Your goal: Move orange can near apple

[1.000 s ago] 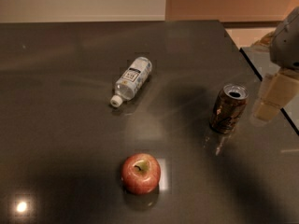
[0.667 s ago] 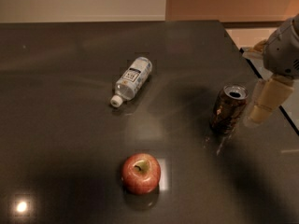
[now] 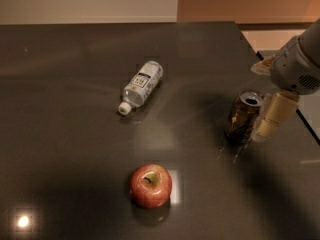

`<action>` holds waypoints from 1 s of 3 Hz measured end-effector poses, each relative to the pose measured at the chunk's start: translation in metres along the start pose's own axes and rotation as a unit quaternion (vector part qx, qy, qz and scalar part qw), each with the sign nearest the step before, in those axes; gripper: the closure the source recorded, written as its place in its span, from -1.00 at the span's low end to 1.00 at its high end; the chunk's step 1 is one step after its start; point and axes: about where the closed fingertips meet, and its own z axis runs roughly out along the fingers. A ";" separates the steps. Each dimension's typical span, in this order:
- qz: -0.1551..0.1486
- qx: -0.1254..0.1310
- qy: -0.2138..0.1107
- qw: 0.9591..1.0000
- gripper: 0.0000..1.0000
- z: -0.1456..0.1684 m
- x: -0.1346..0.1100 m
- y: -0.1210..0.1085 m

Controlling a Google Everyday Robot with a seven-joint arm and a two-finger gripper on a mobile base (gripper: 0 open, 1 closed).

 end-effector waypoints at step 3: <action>-0.004 -0.024 -0.007 1.000 0.28 0.008 -0.005 0.010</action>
Offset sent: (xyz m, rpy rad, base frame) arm -0.0061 0.0053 -0.0134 0.0194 0.0454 0.0194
